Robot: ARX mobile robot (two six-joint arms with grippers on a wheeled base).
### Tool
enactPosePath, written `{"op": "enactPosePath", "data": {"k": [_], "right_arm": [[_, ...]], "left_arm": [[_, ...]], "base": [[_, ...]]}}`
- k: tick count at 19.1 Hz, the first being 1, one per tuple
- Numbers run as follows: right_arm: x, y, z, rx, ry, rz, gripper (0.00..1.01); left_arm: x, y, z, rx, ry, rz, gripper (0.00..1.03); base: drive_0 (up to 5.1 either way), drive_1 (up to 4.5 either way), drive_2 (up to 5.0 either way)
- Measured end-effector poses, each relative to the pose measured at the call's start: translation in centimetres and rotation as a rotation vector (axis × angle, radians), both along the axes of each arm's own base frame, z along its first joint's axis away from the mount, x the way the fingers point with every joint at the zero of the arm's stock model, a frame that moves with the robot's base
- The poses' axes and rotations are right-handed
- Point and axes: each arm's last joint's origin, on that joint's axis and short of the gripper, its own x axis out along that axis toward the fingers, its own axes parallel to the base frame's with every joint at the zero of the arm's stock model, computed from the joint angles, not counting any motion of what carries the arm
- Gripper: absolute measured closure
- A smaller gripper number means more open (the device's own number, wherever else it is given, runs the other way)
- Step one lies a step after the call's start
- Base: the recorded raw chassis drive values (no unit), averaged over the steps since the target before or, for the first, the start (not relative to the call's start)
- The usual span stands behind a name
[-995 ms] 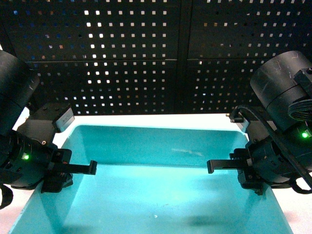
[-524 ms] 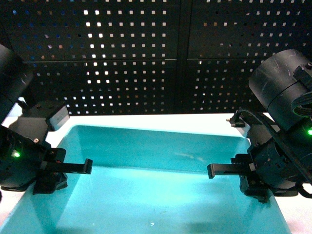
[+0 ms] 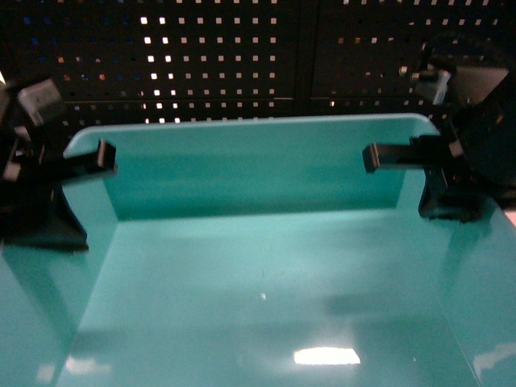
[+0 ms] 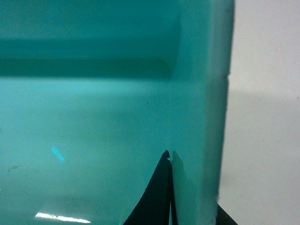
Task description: Stack blue boxes stably on right
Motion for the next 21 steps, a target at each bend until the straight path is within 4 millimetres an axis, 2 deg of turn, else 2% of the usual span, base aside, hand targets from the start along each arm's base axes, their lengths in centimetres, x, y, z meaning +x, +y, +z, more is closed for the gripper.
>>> {"op": "enactPosePath", "data": {"k": [2, 10, 13, 17, 18, 21], "right_arm": [[0.0, 0.0, -0.6, -0.013, 0.025, 0.01, 0.99], [0.1, -0.2, -0.3, 0.006, 0.014, 0.022, 0.99], [0.0, -0.2, -0.1, 0.025, 0.013, 0.019, 0.99], [0.0, -0.2, 0.0, 0.026, 0.012, 0.019, 0.99], [0.0, -0.2, 0.0, 0.026, 0.012, 0.019, 0.99], [0.0, -0.2, 0.0, 0.026, 0.011, 0.019, 0.99]], "left_arm": [[-0.3, -0.1, -0.7, -0.004, 0.034, 0.003, 1.01], [0.2, -0.2, 0.3, 0.018, -0.07, 0.033, 1.01], [0.3, -0.1, 1.5, 0.041, -0.165, 0.022, 1.01], [0.3, -0.1, 1.5, 0.041, -0.167, 0.015, 0.98], [0.3, -0.1, 1.5, 0.041, -0.167, 0.016, 1.02], [0.3, -0.1, 1.5, 0.044, -0.166, 0.017, 1.01]], "base": [[0.0, 0.0, 0.0], [0.0, 0.0, 0.0], [0.0, 0.0, 0.0], [0.0, 0.0, 0.0], [0.0, 0.0, 0.0], [0.0, 0.0, 0.0]]}}
